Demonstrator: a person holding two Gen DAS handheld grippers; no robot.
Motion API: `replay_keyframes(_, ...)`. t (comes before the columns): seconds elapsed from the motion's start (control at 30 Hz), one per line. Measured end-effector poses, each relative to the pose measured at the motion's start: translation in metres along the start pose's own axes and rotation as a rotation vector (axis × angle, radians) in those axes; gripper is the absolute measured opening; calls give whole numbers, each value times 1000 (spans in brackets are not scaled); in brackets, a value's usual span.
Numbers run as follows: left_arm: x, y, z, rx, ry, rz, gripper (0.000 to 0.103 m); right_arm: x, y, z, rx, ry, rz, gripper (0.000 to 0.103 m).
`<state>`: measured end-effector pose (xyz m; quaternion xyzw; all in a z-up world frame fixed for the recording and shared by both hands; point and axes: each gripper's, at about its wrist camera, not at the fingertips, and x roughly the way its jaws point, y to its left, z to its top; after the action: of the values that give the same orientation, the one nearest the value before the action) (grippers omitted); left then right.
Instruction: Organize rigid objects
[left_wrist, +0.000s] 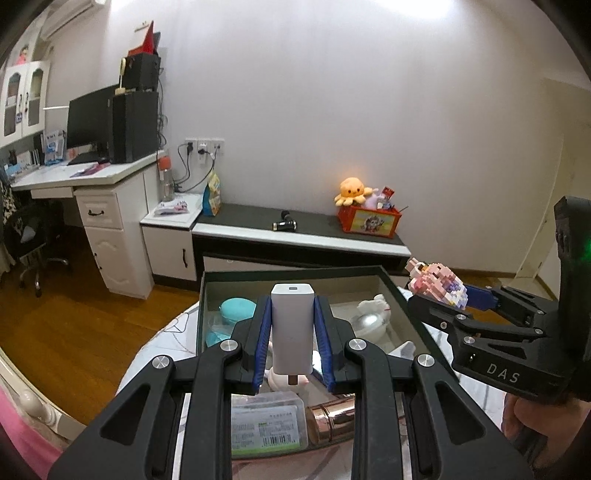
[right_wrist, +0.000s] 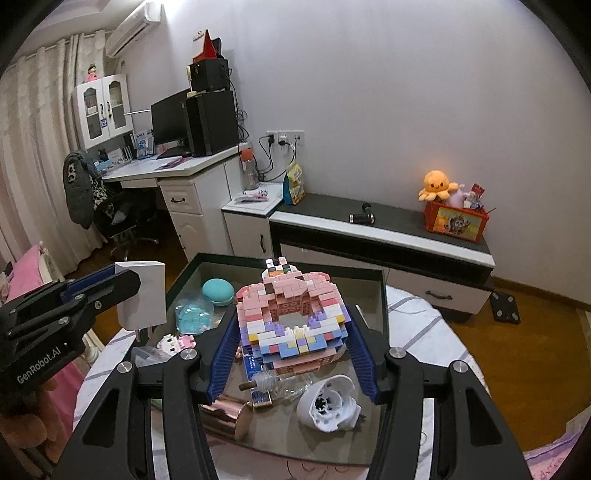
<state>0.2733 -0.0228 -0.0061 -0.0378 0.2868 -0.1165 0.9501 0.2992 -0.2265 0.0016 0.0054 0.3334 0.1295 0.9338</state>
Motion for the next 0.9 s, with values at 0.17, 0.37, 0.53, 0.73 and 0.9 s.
replay_keyframes(0.17, 22, 1, -4, -4, 49, 9, 24, 18, -8, -5, 26, 28, -1, 57)
replay_keyframes(0.37, 25, 3, -10, -10, 41, 59, 86, 28, -18, -10, 64, 35, -1, 82)
replay_keyframes(0.53, 7, 4, -13, -16, 3, 78, 103, 19, -25, -14, 110, 8, -11, 103)
replay_keyframes(0.73, -22, 6, -18, -15, -35, 92, 103, -15, -26, -17, 139, -41, -18, 103)
replay_keyframes(0.9, -55, 5, -25, -15, -74, 93, 103, -53, -16, -24, 131, -89, -21, 103)
